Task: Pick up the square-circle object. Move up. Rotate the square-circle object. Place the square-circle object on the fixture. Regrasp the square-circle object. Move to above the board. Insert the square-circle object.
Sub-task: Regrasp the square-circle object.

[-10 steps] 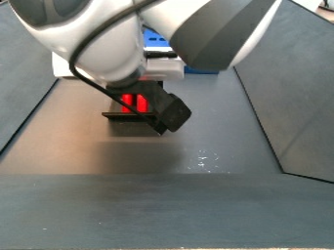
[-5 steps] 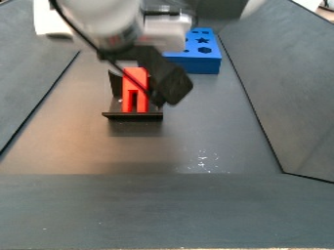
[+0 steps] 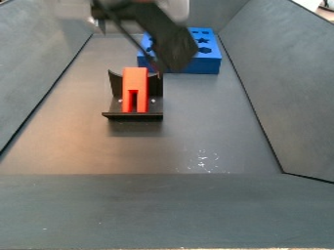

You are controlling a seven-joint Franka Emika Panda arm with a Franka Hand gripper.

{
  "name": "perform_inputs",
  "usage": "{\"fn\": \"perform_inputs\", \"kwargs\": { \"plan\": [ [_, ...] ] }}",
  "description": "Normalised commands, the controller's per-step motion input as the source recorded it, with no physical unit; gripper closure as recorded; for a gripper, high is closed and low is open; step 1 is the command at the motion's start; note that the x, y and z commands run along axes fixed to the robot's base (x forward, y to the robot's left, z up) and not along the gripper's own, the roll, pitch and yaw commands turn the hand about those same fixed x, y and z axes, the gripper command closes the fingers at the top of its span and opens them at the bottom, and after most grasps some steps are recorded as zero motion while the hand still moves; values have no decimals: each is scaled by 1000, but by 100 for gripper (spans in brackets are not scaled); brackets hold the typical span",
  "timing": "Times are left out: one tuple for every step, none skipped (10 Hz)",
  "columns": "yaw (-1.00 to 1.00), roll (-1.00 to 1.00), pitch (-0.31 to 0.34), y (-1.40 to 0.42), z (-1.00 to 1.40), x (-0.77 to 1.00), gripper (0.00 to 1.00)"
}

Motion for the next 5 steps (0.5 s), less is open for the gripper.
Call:
{"fn": "perform_inputs", "kwargs": {
  "plan": [
    [37,1000,65,-676,583,-111,0],
    [35,1000,56,-459,337,-106,0],
    [35,1000,54,-285,127,-71,0],
    [35,1000,55,-113,29,-28,0],
    [34,1000,61,-29,38,-2,0]
  ]
}}
